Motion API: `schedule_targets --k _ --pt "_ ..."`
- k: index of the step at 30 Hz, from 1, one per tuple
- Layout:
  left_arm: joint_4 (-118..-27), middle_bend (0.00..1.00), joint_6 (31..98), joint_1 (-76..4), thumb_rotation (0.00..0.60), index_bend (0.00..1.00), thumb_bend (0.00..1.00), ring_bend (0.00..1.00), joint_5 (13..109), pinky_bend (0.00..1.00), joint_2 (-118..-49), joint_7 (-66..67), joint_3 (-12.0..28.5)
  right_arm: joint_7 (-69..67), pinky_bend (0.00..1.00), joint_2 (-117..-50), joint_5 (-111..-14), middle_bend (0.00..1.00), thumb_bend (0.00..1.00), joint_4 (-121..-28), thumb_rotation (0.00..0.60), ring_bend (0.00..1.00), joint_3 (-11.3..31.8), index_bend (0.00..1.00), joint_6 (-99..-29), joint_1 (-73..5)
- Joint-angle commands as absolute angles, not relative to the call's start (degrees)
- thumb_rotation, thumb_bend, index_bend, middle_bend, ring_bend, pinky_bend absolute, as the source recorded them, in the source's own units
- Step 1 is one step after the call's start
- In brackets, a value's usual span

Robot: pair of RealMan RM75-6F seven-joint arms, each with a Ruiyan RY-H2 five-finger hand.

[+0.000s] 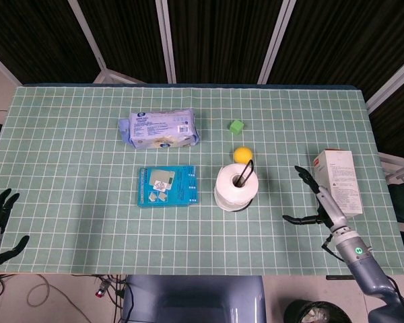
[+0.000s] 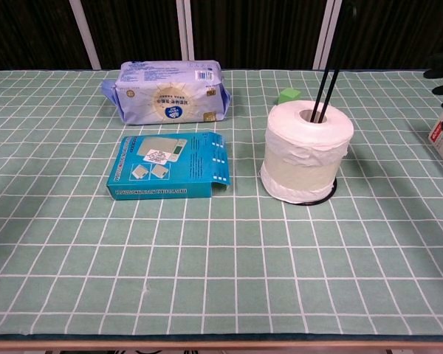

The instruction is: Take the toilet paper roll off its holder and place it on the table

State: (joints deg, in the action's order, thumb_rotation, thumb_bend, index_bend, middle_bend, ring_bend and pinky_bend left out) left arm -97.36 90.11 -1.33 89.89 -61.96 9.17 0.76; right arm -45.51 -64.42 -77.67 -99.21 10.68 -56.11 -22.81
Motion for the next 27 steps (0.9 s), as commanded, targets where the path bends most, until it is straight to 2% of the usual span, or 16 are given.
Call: schedule_targets --k 1,13,27 --pt "-97.3 0.00 90.1 -1.4 0.600 0.06 0.22 0.00 89.7 0.00 -62.0 9.1 0.9 -44.2 0.00 -67.9 -75.3 0.00 0.00 -97.1 0.600 0.00 11.4 0.00 -54.0 -24.9" --pt "-97.2 0.00 89.5 -1.6 0.600 0.06 0.22 0.00 89.0 0.00 -62.0 9.1 1.2 -35.2 0.00 -80.6 -69.7 0.00 0.00 -87.1 0.600 0.00 12.2 0.00 -52.4 -28.9" --pt "-97.1 0.00 89.3 -1.7 0.600 0.06 0.22 0.00 88.6 0.00 -62.2 9.1 1.4 -31.7 0.00 -88.2 -66.5 0.00 0.00 -79.9 0.600 0.00 13.1 0.00 -50.9 -30.8"
